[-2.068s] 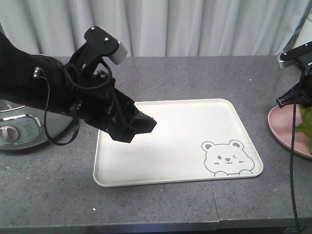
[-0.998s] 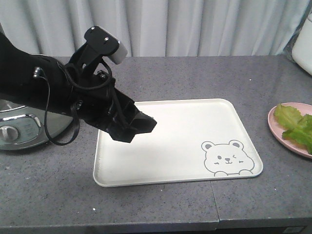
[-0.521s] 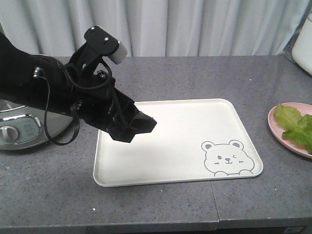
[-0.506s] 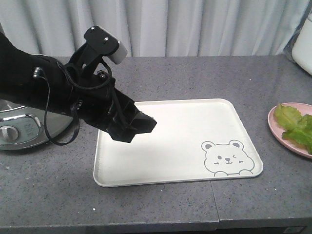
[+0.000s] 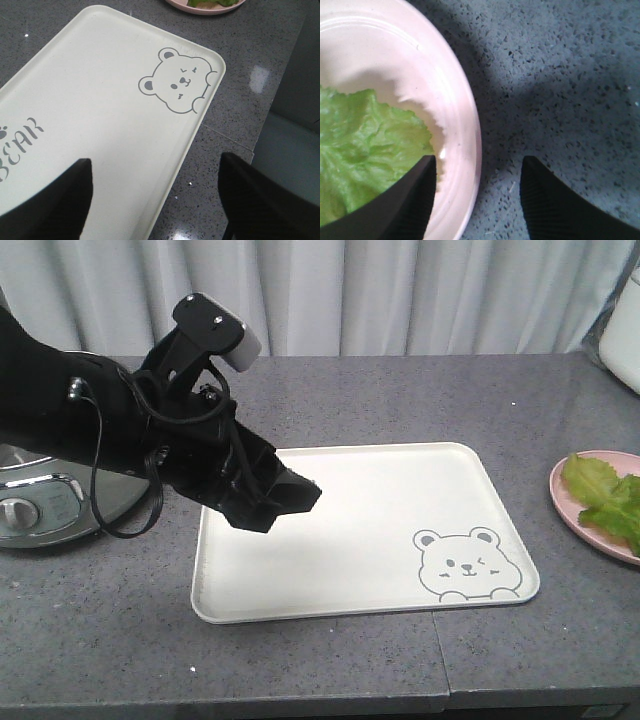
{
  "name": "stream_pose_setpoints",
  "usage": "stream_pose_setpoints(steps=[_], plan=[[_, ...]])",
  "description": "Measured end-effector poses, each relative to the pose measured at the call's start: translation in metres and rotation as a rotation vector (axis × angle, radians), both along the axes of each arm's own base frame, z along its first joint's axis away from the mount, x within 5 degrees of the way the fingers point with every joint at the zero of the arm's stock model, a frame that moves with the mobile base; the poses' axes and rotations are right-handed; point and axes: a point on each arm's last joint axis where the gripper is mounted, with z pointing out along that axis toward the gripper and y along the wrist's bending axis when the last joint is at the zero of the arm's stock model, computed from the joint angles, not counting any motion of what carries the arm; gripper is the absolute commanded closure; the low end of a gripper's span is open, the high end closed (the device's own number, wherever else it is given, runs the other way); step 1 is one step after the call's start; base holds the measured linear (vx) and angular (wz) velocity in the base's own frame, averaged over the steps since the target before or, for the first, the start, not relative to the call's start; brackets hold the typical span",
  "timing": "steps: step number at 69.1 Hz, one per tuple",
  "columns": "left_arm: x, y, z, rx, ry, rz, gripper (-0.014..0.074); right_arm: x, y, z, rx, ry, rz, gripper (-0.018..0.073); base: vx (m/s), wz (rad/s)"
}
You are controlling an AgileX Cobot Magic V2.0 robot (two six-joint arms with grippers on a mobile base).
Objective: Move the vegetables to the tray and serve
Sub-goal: 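Position the right gripper at the rim of the pink plate, then grip the pink plate rim with the right gripper and lift it onto the tray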
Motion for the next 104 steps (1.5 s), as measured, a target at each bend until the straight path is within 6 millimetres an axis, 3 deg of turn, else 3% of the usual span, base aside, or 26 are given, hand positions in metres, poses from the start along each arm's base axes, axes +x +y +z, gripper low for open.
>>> stream_pose_setpoints(steps=[21, 58, 77, 88, 104], plan=[[0.0, 0.0, 0.0, 0.0, 0.0, 0.0, 0.0097, 0.006, -0.001, -0.017, 0.039, 0.015, 0.05, 0.0244, 0.0, 0.0], [0.0, 0.0, 0.0, 0.0, 0.0, 0.0, 0.0097, 0.006, -0.001, -0.02, 0.049, 0.026, 0.08, 0.0573, 0.0, 0.0], [0.0, 0.0, 0.0, 0.0, 0.0, 0.0, 0.0097, 0.006, 0.0, -0.018, 0.062, 0.027, 0.065, 0.0569, 0.0, 0.0], [0.0, 0.0, 0.0, 0.0, 0.0, 0.0, 0.0097, 0.003, 0.001, -0.003, 0.051, -0.005, 0.043, 0.0568, 0.0, 0.0], [0.0, 0.0, 0.0, 0.0, 0.0, 0.0, 0.0097, 0.0, 0.014, 0.034, 0.087, -0.129, 0.026, 0.0564, 0.0, 0.0]])
